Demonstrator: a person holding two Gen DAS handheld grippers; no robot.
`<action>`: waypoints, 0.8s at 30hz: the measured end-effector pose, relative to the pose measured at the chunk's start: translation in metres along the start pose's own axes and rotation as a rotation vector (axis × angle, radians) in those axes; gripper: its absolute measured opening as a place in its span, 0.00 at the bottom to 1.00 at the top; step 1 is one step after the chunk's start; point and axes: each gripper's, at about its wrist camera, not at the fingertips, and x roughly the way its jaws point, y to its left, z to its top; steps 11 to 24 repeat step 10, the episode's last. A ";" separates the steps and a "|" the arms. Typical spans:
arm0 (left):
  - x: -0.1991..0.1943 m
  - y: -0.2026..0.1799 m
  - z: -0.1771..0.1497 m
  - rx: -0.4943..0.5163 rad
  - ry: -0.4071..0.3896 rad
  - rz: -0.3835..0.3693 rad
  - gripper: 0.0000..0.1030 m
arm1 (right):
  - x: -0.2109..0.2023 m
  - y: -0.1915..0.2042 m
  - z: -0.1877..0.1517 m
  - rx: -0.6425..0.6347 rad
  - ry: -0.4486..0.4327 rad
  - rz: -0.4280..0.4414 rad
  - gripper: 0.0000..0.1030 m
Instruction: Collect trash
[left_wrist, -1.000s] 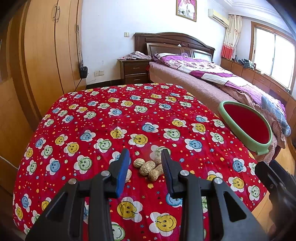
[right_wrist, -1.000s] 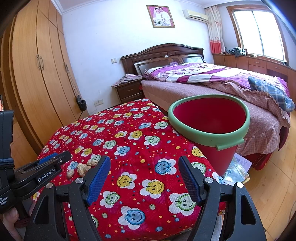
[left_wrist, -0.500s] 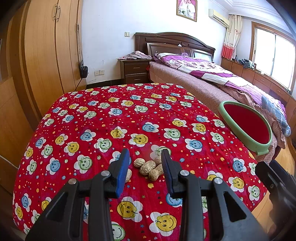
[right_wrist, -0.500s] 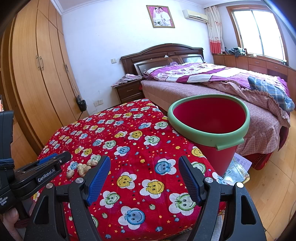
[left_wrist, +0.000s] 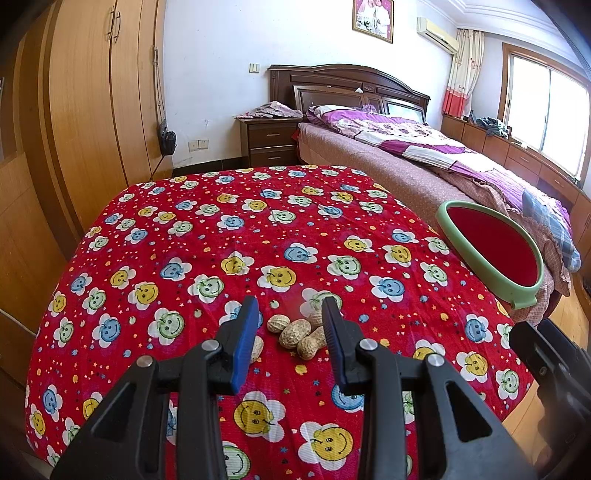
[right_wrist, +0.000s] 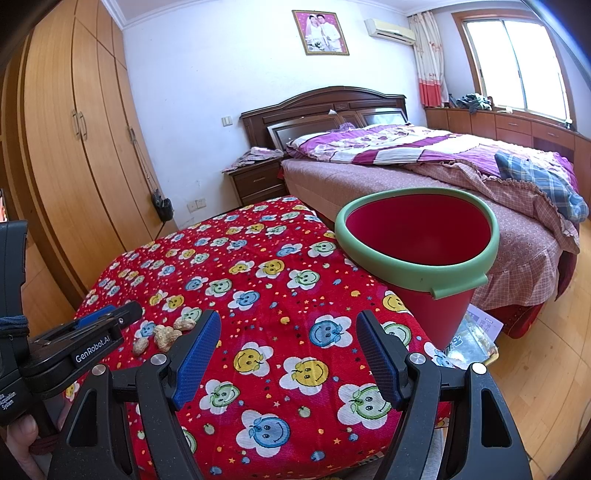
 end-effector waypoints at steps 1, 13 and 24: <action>0.000 0.000 0.000 0.000 0.000 0.000 0.34 | 0.000 0.000 0.000 0.000 0.000 0.000 0.74; 0.000 0.001 0.000 0.000 0.000 0.000 0.34 | 0.000 0.000 0.000 0.000 -0.001 0.000 0.74; 0.000 0.001 0.000 0.000 0.000 0.000 0.34 | 0.000 0.000 0.000 0.000 -0.001 0.000 0.74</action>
